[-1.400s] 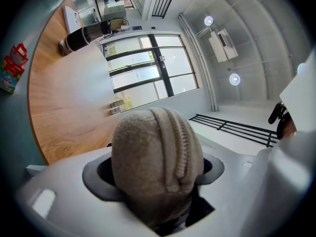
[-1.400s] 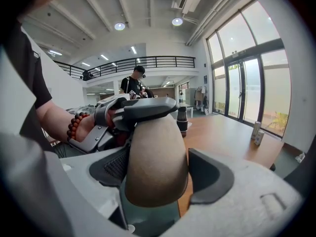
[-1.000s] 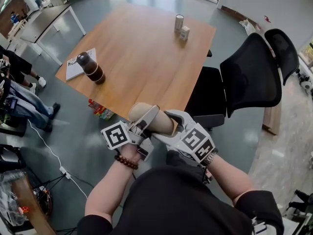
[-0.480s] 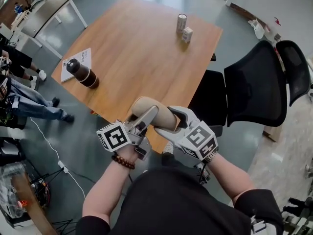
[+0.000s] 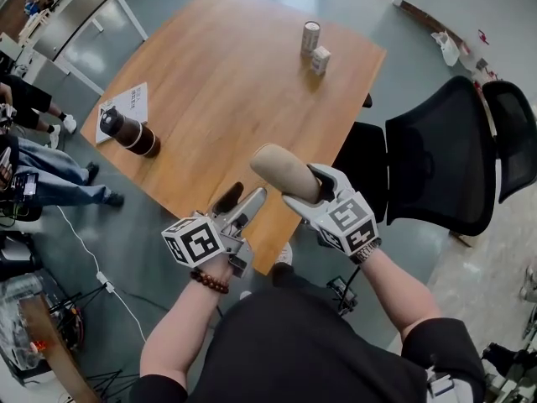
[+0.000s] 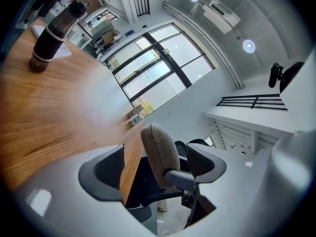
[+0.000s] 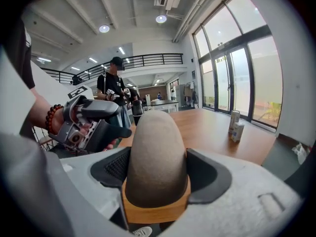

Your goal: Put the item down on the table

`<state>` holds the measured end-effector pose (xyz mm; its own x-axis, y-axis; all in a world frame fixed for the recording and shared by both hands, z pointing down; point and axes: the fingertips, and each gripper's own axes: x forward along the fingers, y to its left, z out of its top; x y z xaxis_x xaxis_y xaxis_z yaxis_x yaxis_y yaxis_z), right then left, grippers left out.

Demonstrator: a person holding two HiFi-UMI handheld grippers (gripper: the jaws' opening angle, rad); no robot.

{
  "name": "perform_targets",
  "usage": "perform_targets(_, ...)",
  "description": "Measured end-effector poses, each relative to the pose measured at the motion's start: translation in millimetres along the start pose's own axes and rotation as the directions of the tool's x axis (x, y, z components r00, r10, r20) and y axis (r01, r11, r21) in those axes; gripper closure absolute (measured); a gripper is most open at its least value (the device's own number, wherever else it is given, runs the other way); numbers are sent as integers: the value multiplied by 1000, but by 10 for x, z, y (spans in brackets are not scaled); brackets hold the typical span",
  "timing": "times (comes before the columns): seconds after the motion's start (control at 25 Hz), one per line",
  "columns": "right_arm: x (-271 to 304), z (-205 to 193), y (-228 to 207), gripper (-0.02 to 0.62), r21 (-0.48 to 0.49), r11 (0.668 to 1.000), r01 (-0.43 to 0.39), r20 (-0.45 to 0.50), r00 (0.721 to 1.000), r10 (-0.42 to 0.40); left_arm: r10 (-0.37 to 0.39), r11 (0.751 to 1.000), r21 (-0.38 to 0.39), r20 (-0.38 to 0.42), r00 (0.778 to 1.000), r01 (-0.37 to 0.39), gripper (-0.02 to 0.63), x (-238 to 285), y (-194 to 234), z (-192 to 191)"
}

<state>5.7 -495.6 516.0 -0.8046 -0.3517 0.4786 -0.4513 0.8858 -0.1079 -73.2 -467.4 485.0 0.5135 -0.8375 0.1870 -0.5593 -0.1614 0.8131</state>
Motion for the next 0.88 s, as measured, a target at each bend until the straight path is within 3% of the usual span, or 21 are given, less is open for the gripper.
perform_targets(0.24, 176, -162, -480, 262, -33, 996, 83, -42, 996, -84, 63, 990, 127, -37, 997, -58, 277, 140, 41, -29)
perform_targets(0.48, 425, -294, -900, 262, -62, 989, 131, -74, 988, -136, 136, 942, 314, -40, 990, -116, 385, 188, 49, -18)
perform_targets(0.88, 881, -635, -1341, 262, -54, 986, 157, -164, 973, -163, 199, 898, 410, -51, 979, -161, 522, 225, 149, -37)
